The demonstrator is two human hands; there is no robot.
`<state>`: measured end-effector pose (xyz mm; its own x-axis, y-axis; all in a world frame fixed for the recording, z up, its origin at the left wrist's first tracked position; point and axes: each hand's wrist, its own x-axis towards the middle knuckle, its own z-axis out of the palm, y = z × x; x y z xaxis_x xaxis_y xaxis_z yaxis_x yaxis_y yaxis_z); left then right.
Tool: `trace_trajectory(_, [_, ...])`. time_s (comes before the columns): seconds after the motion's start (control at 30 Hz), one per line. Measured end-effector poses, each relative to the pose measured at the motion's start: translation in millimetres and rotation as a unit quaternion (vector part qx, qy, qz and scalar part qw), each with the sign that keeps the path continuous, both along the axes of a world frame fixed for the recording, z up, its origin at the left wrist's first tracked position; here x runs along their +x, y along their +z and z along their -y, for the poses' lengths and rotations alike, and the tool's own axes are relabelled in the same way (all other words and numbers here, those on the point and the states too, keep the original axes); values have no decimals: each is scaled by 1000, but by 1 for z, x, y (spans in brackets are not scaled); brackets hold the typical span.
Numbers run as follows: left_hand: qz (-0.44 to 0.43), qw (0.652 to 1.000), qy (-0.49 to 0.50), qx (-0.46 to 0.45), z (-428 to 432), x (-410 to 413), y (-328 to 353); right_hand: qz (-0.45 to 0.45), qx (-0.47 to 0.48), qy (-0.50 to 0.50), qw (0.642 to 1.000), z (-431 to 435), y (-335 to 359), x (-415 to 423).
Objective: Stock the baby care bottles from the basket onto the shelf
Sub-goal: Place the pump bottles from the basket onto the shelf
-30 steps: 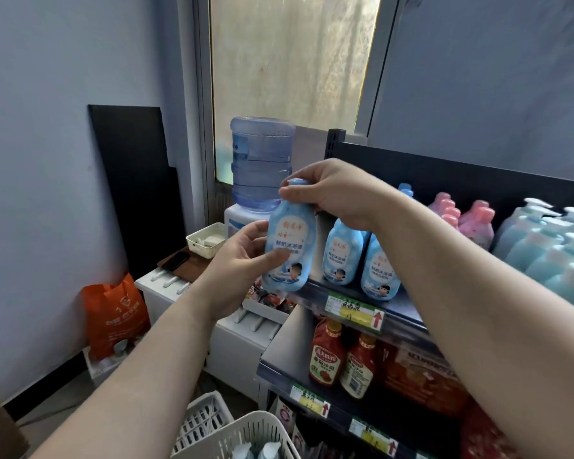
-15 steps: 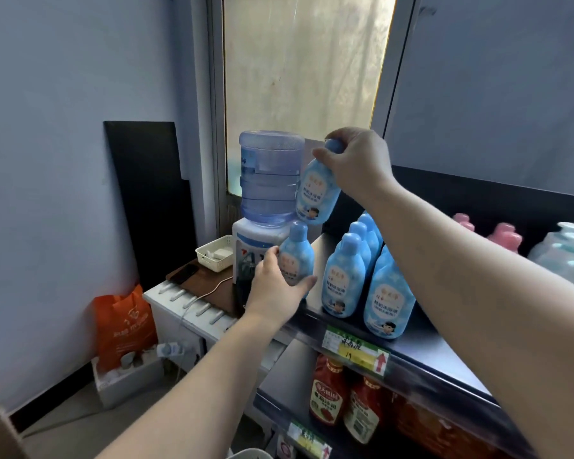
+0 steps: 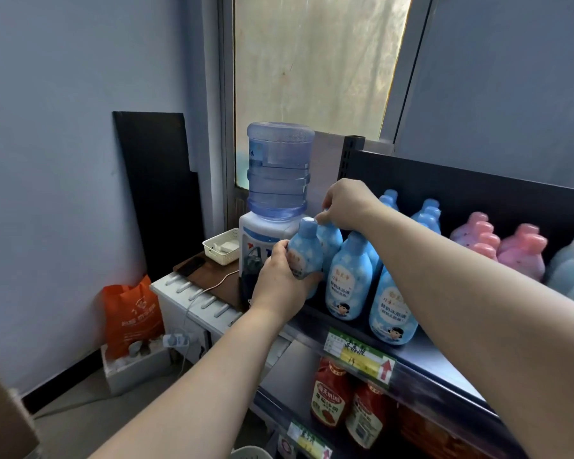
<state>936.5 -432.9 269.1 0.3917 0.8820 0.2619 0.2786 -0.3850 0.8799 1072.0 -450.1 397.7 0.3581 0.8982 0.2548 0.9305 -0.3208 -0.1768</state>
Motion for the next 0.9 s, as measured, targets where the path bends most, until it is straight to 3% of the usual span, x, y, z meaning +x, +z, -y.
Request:
trace_trajectory(0.33, [-31, 999, -23, -4, 4, -2, 5, 23, -19, -2, 1000, 3, 5, -8])
trace_trajectory(0.6, [-35, 999, 21, 34, 28, -65, -15, 18, 166, 68, 984, 60, 7, -78])
trace_trajectory(0.73, [-94, 993, 30, 59, 40, -126, -48, 20, 124, 126, 984, 90, -42, -129])
trace_trajectory(0.9, [-232, 971, 49, 30, 64, -203, -113, 13, -10, 176, 984, 113, -143, -177])
